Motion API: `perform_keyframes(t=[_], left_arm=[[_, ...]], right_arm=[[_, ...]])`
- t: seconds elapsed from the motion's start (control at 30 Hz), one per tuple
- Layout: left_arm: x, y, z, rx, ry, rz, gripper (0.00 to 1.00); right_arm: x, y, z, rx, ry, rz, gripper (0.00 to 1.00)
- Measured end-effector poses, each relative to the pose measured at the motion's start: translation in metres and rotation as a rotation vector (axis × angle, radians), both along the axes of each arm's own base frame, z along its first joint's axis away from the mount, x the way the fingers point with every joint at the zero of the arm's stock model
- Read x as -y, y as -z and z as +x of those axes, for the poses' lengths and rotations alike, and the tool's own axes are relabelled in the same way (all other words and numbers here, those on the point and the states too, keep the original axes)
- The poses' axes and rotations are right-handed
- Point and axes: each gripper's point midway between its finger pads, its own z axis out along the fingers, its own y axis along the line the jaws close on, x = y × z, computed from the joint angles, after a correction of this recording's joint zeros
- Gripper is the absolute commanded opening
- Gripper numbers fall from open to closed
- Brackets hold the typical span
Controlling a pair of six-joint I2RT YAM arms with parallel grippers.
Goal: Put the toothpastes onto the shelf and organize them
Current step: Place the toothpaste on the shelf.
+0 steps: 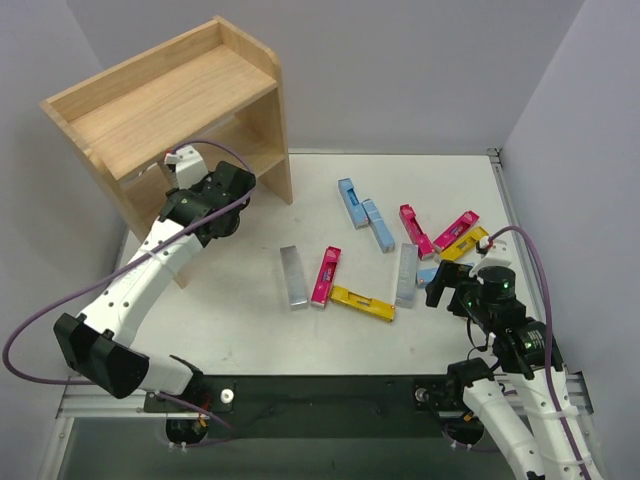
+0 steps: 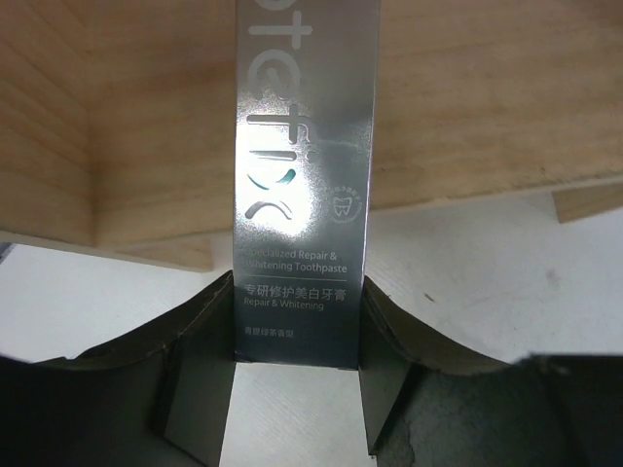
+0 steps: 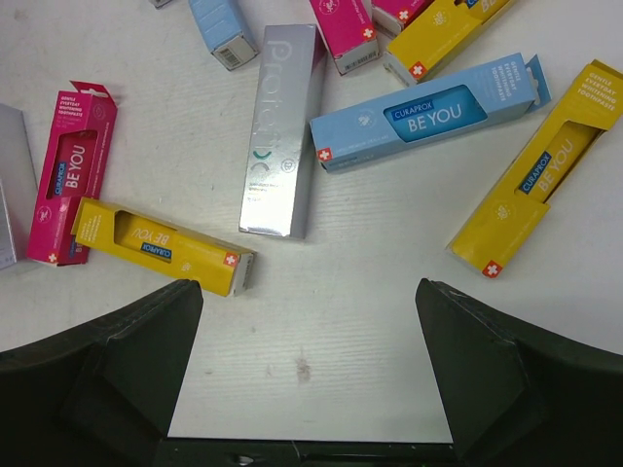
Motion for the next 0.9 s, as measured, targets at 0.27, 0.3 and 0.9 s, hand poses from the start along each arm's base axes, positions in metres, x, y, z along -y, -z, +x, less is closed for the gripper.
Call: perform_keyframes(t=[0.27,0.3,0.9], left_arm=[[-0.043,0.011,-0.003,-0.015,-0.094,0.025,0.30],[-0.045,0.015,-0.003,-0.023,-0.098,0.027,0.32],[-0.055,0.013,-0.012,0.009,-0.114,-0.003,0.86]], right_arm=[[-0.001,0.001,0.000,0.004,-0.007,-0.003,1.00],[-0.001,0.001,0.000,0.004,-0.008,-0.004,1.00],[-0.001,0.004,0.000,0.008,-0.010,-0.003,1.00]])
